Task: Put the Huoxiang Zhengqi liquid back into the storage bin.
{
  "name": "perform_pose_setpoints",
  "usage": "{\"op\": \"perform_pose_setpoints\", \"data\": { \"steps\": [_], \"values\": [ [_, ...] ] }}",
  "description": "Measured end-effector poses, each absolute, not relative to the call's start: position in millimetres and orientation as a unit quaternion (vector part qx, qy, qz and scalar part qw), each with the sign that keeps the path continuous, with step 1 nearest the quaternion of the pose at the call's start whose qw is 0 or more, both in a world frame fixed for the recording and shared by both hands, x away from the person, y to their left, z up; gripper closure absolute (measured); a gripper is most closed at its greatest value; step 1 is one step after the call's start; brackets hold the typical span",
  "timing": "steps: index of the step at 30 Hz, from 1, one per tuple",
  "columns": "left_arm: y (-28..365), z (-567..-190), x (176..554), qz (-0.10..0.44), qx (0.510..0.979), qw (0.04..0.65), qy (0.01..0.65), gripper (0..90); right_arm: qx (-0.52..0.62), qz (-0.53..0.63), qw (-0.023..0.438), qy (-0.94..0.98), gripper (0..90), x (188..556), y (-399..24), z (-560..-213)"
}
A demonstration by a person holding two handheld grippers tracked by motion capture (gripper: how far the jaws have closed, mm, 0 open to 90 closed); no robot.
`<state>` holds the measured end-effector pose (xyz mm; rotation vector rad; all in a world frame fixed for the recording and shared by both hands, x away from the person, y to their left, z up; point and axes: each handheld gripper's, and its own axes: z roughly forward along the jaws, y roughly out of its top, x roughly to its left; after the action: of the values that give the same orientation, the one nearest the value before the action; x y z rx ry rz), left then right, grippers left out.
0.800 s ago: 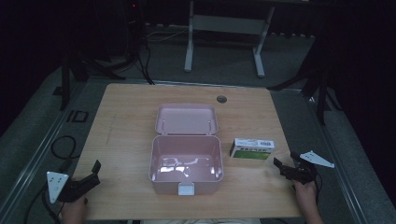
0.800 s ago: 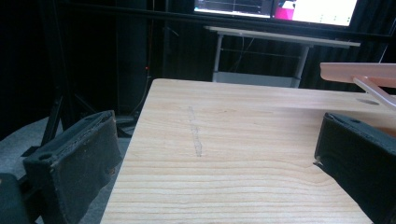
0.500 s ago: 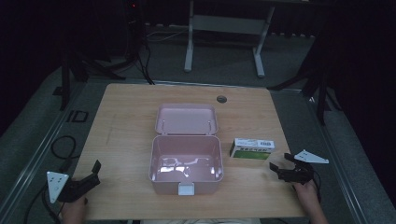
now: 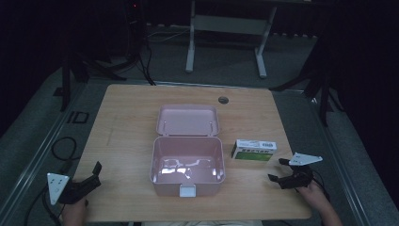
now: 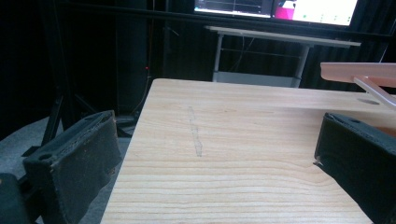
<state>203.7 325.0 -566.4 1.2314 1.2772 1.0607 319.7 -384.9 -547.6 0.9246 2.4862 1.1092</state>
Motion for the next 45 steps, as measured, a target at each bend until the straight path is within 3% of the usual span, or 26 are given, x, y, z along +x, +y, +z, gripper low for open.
{"op": "perform_pose_setpoints", "data": {
  "steps": [31, 37, 45],
  "values": [
    [324.9, -566.4, 203.6, 0.441, 0.512, 0.512, 0.531, 0.2, 0.215, 0.111, -0.009, 0.970, 11.7, 336.9, -365.3, -499.8],
    [324.9, -566.3, 203.7, 0.441, 0.513, 0.511, 0.530, 0.2, 0.185, 0.087, 0.009, 0.979, 11.5, 336.0, -352.9, -488.7],
    [325.1, -566.4, 203.6, 0.441, 0.513, 0.512, 0.530, 0.2, 0.161, 0.080, -0.009, 0.984, 11.5, 335.2, -333.2, -487.8]
  ]
}}
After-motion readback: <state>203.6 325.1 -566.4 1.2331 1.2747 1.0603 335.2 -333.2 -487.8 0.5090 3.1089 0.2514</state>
